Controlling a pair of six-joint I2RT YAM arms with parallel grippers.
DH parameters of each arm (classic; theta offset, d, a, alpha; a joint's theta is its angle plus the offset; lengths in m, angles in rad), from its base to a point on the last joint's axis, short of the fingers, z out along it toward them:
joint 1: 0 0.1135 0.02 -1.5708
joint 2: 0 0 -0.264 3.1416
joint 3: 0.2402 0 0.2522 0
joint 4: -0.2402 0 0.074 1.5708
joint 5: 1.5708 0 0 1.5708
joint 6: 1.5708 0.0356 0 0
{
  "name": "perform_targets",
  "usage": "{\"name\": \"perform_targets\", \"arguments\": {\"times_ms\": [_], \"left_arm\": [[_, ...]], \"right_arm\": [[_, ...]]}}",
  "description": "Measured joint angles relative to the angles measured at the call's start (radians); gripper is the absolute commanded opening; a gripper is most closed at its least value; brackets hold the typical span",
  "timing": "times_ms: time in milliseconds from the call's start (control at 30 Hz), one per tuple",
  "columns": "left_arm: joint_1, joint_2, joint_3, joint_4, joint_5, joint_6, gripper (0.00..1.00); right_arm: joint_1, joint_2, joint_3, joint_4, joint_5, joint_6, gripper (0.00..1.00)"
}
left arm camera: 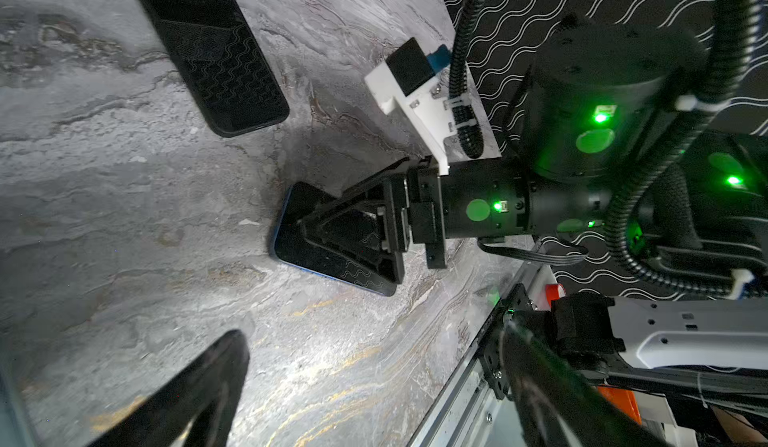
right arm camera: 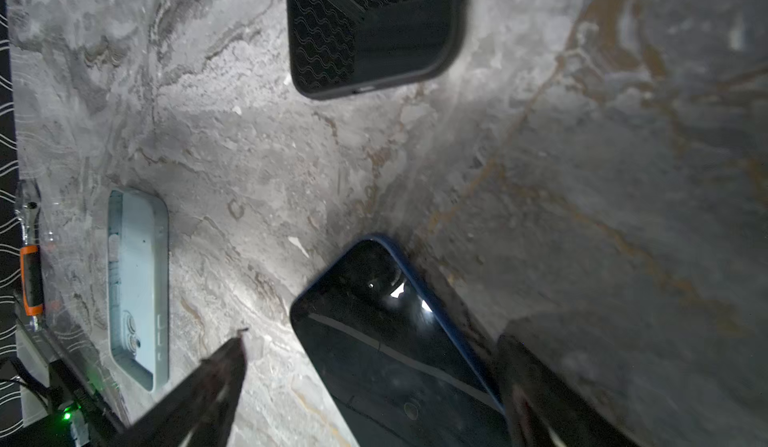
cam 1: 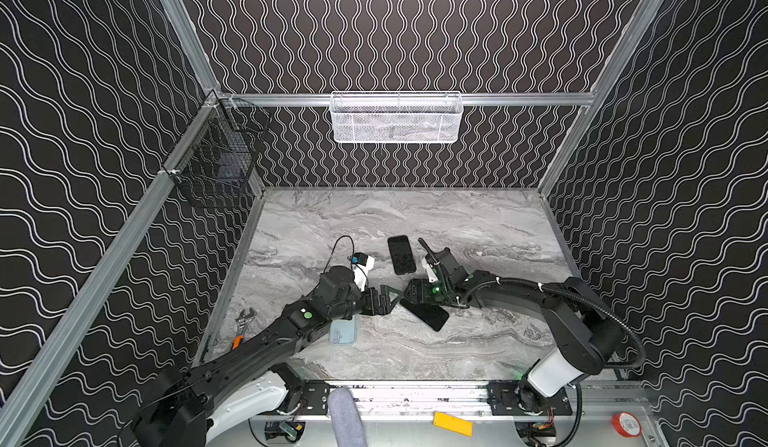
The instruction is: Put the phone into the phone case
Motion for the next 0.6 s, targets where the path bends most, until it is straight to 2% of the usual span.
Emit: {"name": "perform_targets", "arguments": {"times_ms": [300,600], "left_arm": [[0.018,0.047,-0.009,-0.043,-0.003,-0.005,0.99],[0.022,0.12,0.014,-0.092,-0.022,-0.01,0.98]], "right_arm": [[-0.011,-0.243,-0.006,-0.114,0.115,-0.031,0.99],[-0.1,-0.438,-0.101,-0.264,0.17,-0.058,0.99]]}}
